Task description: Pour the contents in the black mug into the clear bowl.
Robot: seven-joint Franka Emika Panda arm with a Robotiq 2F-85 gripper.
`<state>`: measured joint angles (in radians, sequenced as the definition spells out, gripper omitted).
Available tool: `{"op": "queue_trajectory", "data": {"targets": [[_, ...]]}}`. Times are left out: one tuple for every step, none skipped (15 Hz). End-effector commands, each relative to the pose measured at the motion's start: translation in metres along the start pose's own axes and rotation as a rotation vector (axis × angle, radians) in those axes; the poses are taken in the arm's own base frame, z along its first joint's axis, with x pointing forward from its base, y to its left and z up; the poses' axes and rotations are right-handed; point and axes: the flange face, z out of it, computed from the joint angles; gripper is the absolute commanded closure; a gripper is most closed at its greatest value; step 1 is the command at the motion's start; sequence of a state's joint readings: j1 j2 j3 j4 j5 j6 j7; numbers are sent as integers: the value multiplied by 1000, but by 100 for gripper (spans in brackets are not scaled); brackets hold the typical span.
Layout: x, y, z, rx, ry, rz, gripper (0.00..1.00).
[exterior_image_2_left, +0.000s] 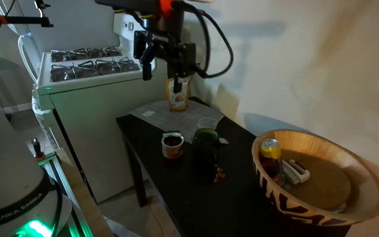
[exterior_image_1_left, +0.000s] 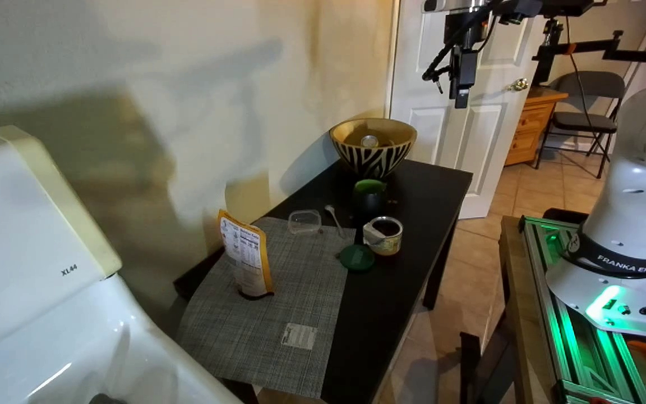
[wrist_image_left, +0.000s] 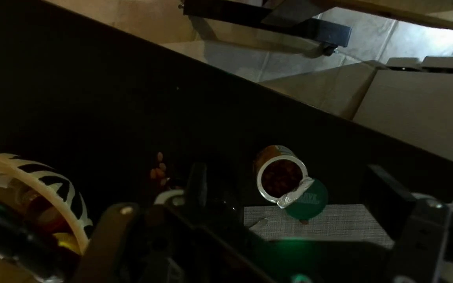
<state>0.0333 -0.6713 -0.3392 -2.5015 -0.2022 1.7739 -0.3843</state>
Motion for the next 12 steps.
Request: {"op": "queue_trajectory", "data": {"targets": [[28,46,29,100,-44,-137,0],[4,34,19,62,-11,-78,0],[8,41,25,71,-26,-82,0],[10,42,27,68,-37,-78,0],[11,40,26,63,-39,-81,0],[11,37,23,57,-34,-85,0],[11,36,21,52,-30,-87,0],[10,36,20,52,-27,-87,0],[10,36,19,51,-24,-86,0],[9,36,19,51,-23,-86,0],[9,36,19,51,-23,-86,0],[9,36,18,51,-23,-86,0]]}}
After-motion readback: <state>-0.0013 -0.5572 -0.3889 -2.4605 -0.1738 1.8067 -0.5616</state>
